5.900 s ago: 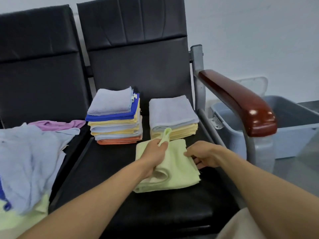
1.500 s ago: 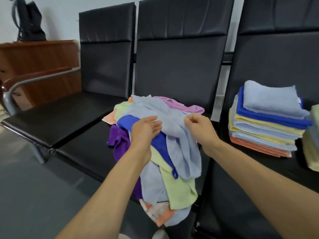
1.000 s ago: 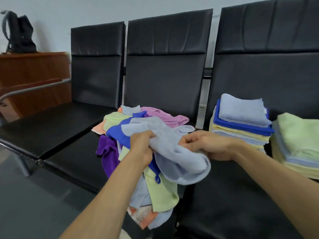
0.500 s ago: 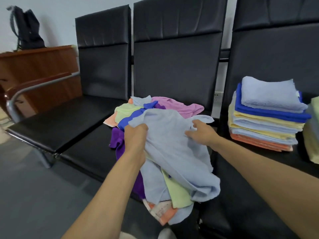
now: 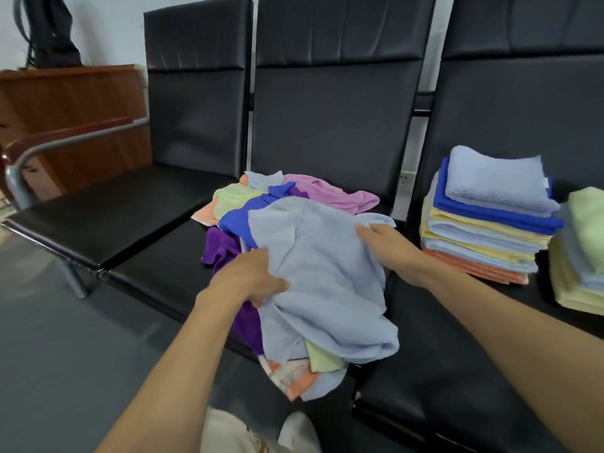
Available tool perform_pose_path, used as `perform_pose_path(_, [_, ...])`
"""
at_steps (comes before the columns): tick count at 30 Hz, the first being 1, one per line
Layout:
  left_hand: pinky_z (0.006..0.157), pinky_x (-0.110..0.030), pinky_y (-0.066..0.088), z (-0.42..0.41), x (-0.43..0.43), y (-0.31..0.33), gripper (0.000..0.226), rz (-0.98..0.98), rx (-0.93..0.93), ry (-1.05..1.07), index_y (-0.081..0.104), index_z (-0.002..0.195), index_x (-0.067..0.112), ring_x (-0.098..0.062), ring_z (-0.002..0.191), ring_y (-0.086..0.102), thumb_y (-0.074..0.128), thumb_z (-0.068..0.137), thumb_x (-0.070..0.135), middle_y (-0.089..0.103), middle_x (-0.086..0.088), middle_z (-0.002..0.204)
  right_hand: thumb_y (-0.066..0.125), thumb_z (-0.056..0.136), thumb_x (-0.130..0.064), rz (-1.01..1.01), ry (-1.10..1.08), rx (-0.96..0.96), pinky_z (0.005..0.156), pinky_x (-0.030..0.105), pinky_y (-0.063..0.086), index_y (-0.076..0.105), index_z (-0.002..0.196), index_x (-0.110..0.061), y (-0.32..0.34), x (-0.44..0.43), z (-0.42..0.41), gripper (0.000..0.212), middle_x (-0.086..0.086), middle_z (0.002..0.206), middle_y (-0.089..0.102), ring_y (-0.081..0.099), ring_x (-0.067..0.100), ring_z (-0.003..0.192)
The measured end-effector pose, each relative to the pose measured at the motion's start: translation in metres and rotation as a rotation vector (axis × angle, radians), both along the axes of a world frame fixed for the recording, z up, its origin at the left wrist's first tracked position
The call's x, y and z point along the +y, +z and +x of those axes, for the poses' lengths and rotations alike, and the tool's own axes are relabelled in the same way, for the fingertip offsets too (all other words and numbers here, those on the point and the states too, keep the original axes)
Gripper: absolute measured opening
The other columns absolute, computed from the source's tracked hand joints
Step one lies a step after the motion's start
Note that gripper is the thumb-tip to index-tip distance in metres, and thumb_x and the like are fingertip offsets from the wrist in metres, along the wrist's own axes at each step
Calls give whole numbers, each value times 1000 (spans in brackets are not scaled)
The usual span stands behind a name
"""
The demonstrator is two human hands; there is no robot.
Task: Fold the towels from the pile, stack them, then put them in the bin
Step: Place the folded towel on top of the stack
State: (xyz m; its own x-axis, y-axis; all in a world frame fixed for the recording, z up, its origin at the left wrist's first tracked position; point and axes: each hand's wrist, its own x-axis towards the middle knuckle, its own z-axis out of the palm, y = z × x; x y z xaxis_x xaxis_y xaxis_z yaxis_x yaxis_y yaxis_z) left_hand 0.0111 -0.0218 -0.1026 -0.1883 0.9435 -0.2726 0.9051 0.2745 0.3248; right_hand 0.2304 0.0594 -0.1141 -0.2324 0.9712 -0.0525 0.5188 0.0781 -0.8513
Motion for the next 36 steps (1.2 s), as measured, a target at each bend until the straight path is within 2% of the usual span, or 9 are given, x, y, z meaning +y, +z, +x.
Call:
perform_pose_path(2, [77, -39, 55, 4, -1, 5, 30, 80, -55, 26, 47, 117, 13, -24, 84, 67, 50, 95, 33, 61, -8, 106, 35, 103, -39, -42, 3, 124, 99, 33, 41, 57, 122, -13, 12, -13, 6, 39, -2, 119, 57, 52, 15, 107])
perform_pose_path(7, [87, -43, 55, 32, -8, 20, 29, 357, -745, 50, 50, 128, 23, -21, 106, 61, 48, 100, 26, 61, 1, 119, 46, 101, -35, -185, 6, 433, 73, 24, 52, 64, 90, -18, 48, -39, 24, 27, -2, 90, 70, 65, 11, 81])
perform_pose_path(10, [92, -33, 49, 70, -7, 34, 25, 531, -961, 51, 50, 123, 22, -10, 108, 58, 48, 100, 31, 61, 8, 118, 52, 99, -32, -232, 26, 575, 80, 32, 54, 65, 95, -11, 72, -52, 39, 26, 6, 96, 72, 68, 18, 87])
perform_pose_path(14, [71, -28, 54, 112, -5, 70, 21, 436, -1251, -1, 57, 110, 8, -19, 94, 67, 57, 95, 22, 68, -6, 104, 46, 101, -34, -194, -90, 725, 79, 35, 54, 61, 107, -6, 107, -66, 68, 33, 10, 110, 70, 67, 22, 99])
perform_pose_path(17, [73, -32, 56, 130, -8, 108, 69, 281, -1449, -82, 49, 132, 5, -26, 102, 69, 81, 72, 18, 67, -16, 117, 43, 102, -37, -65, -169, 912, 84, 36, 55, 57, 125, 0, 137, -75, 110, 46, 13, 119, 68, 67, 25, 108])
perform_pose_path(22, [82, -37, 57, 163, -12, 144, 99, 203, -1370, -395, 33, 142, 22, -24, 110, 65, 80, 61, -10, 62, -8, 128, 56, 96, -30, 105, -194, 1131, 82, 36, 56, 55, 133, -9, 165, -101, 179, 43, 9, 125, 66, 65, 24, 112])
perform_pose_path(28, [103, -41, 47, 215, -7, 138, 97, 194, -1169, -553, 16, 150, 29, -17, 122, 55, 68, 79, -12, 49, 2, 140, 64, 87, -5, 264, -90, 845, 90, 40, 55, 47, 134, -31, 146, -121, 238, 57, -1, 126, 64, 64, 21, 113])
perform_pose_path(32, [88, -29, 54, 235, 7, 102, 65, 236, -735, -586, 27, 141, 16, -7, 105, 55, 61, 86, 5, 52, -1, 128, 60, 91, 1, 226, -239, 535, 95, 40, 51, 51, 129, -30, 110, -115, 269, 50, -1, 125, 63, 61, 19, 114])
perform_pose_path(36, [70, -20, 49, 246, 26, 38, 15, 220, -638, -514, 57, 102, 20, -12, 89, 59, 64, 90, 14, 62, 6, 95, 55, 93, 0, 91, -436, 384, 93, 41, 51, 62, 115, -7, 50, -103, 290, 24, 12, 114, 67, 63, 27, 108])
